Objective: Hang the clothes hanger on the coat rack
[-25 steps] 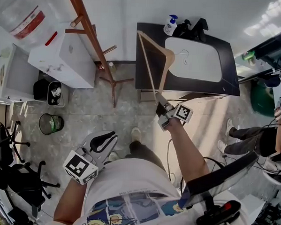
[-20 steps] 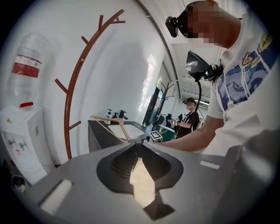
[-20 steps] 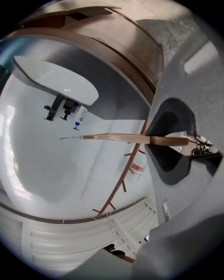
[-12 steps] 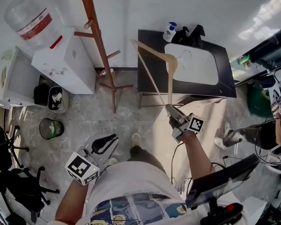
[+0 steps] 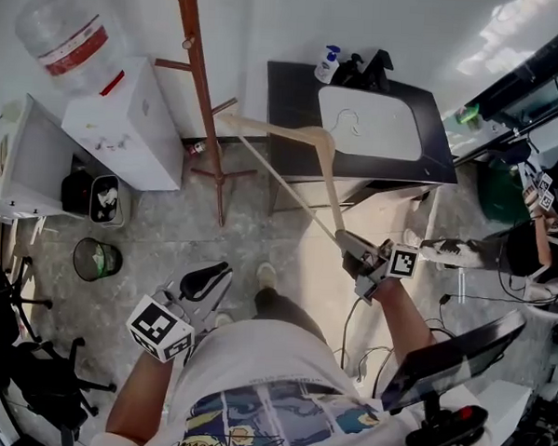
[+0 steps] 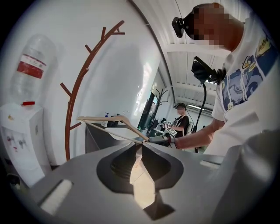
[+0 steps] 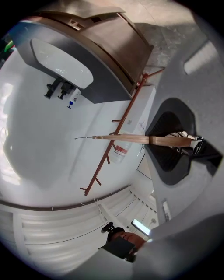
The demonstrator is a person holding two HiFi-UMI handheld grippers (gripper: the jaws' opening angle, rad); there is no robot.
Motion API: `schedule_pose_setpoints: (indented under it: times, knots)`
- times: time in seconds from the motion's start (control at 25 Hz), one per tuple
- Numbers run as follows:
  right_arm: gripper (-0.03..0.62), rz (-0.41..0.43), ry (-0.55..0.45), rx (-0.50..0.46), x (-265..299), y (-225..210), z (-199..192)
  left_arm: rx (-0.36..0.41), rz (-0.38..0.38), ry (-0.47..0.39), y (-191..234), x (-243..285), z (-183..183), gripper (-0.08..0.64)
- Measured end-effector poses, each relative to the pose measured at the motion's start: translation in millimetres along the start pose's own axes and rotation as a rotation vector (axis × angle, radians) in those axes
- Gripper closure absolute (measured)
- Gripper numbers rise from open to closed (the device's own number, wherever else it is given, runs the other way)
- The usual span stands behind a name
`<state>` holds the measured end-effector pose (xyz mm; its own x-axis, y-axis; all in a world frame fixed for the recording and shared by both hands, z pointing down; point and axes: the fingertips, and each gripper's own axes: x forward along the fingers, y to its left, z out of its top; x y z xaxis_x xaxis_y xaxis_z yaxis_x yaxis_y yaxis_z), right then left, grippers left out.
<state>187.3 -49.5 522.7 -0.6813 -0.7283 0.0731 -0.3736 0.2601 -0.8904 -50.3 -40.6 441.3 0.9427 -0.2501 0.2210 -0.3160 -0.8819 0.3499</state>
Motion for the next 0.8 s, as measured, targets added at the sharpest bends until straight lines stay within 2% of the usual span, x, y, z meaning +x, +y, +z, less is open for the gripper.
schedule_pose_setpoints:
  times: [0.2, 0.4, 0.52, 0.8]
  knots:
    - [0.543, 0.081, 0.053, 0.039, 16, 35, -34, 0.004, -0.017, -0.006, -7, -16, -4, 0.529]
    - [0.543, 0.144, 0.132, 0.042, 44, 63, -56, -0.015, 0.014, -0.020, -6, -41, -9, 0.528]
    - [0.543, 0.166, 0.185, 0.007, 66, 76, -57, -0.025, 0.042, -0.035, -2, -58, -15, 0.529]
    - [0.543, 0.284, 0.258, -0.015, 122, 121, -34, -0.055, 0.125, -0.084, 17, -84, -13, 0.528]
